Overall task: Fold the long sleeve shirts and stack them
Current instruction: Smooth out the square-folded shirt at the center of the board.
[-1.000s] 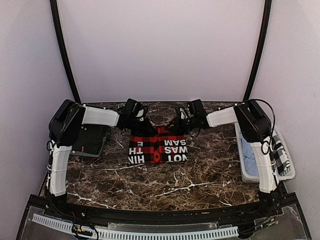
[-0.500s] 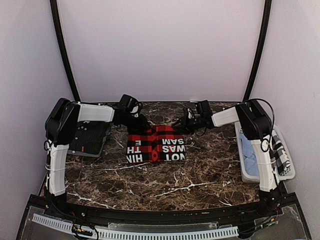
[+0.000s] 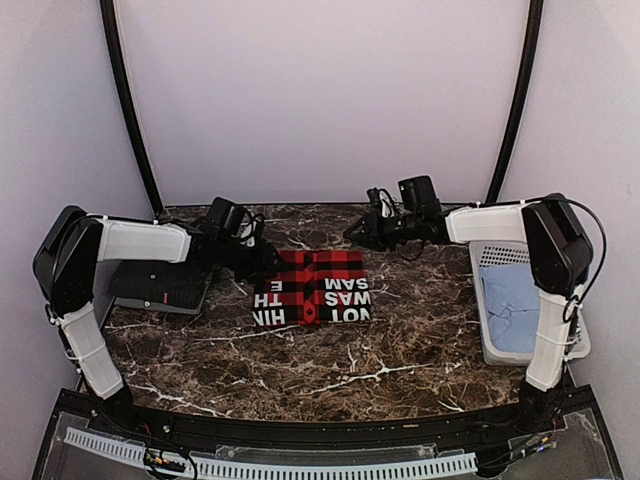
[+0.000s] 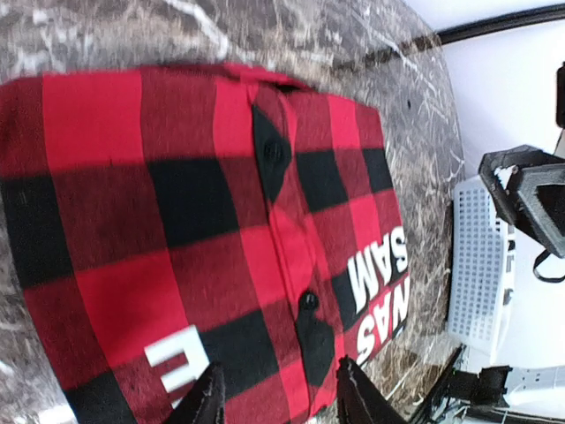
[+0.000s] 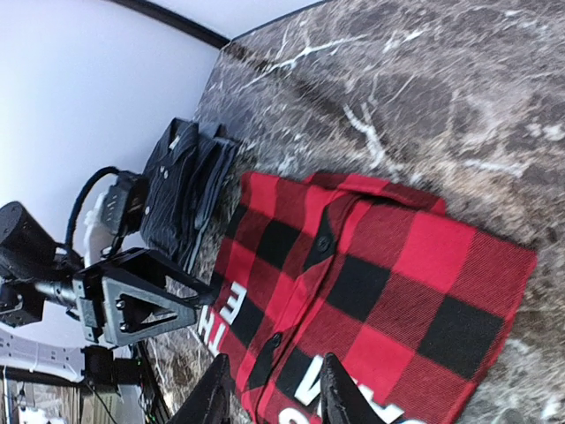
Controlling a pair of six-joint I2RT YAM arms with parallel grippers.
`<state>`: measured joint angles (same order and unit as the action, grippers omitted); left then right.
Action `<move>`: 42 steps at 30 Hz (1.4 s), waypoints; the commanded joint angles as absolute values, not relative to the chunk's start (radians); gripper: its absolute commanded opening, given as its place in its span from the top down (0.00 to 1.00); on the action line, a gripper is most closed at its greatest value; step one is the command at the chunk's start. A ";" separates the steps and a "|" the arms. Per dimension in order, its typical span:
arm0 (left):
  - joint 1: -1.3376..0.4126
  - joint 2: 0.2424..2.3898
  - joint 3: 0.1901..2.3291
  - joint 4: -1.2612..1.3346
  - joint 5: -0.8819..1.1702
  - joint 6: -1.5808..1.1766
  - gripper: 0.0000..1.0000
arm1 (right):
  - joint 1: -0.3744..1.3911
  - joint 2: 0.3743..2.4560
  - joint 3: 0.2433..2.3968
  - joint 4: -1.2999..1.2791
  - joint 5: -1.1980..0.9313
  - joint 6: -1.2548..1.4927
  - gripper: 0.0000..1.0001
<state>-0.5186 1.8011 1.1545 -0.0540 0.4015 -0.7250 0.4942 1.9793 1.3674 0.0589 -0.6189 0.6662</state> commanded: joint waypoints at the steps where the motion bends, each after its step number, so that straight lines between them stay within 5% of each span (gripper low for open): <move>1: -0.533 1.717 1.003 0.052 0.485 -0.821 0.58 | 0.595 1.932 1.268 0.110 -0.609 0.677 0.67; 29: -0.501 1.605 0.832 -0.038 0.440 -0.793 0.59 | 0.724 1.853 0.867 0.303 -0.583 0.778 0.67; 42: -0.428 1.602 0.889 -0.080 0.392 -0.719 0.59 | 0.719 1.721 0.896 0.227 -0.501 0.756 0.68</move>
<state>-0.4461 1.5845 0.8474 -0.0479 0.4076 -0.7650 0.7250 1.7271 0.8574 0.2481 -0.5583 0.7769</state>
